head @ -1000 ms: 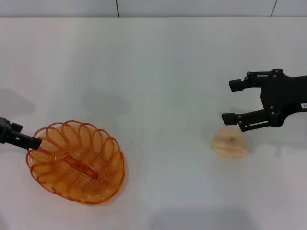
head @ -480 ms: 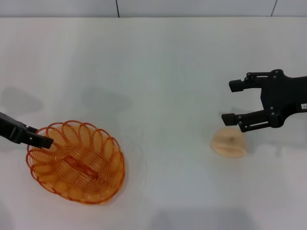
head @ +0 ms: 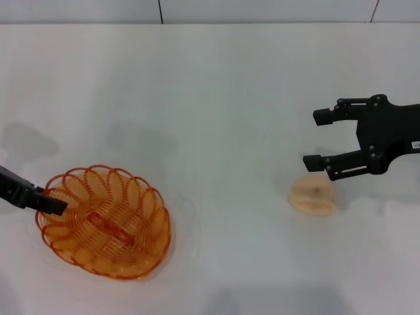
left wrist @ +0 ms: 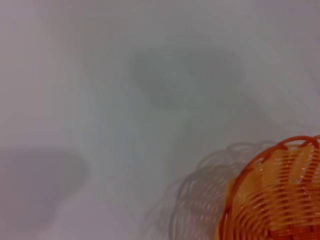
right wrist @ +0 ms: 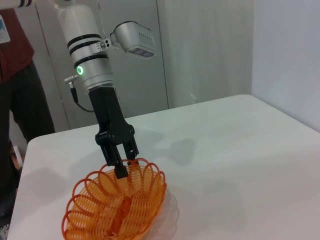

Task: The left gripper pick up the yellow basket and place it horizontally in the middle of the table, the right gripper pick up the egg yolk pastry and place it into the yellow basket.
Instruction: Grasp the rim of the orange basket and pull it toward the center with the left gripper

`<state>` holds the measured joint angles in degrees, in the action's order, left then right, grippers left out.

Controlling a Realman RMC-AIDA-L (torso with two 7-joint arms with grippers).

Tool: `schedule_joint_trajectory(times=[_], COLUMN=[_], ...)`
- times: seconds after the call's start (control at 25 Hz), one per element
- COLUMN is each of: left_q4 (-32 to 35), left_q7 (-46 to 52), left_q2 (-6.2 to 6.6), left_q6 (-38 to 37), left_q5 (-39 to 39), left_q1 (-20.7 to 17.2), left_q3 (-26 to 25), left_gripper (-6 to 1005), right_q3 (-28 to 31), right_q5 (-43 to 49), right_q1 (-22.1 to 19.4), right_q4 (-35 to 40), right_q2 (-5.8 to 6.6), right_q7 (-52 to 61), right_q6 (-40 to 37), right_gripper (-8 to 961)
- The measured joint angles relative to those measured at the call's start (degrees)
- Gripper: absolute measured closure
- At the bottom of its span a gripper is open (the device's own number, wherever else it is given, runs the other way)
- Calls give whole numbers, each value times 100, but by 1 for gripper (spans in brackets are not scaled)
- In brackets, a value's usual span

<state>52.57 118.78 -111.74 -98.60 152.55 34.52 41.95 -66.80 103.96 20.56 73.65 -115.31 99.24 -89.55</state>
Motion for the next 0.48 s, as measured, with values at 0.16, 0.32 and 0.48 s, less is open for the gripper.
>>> schedule_joint_trajectory(times=[0.16, 0.32, 0.48], left_q4=[-2, -2, -7], left_q7=[-15, -26, -12], left_q2=[-10, -33, -33], left_q6=[18, 24, 63], left_q5=[9, 14, 15], left_q1=[16, 70, 86], left_q3=[2, 7, 10], left_gripper=[473, 528, 602], right_q3=[0, 0, 0], right_q5=[1, 1, -3], right_q1=[1, -2, -9], right_q4=[0, 0, 0], right_q2=[0, 0, 0], right_q7=[0, 1, 2], right_q6=[0, 0, 0], right_gripper=[97, 97, 97])
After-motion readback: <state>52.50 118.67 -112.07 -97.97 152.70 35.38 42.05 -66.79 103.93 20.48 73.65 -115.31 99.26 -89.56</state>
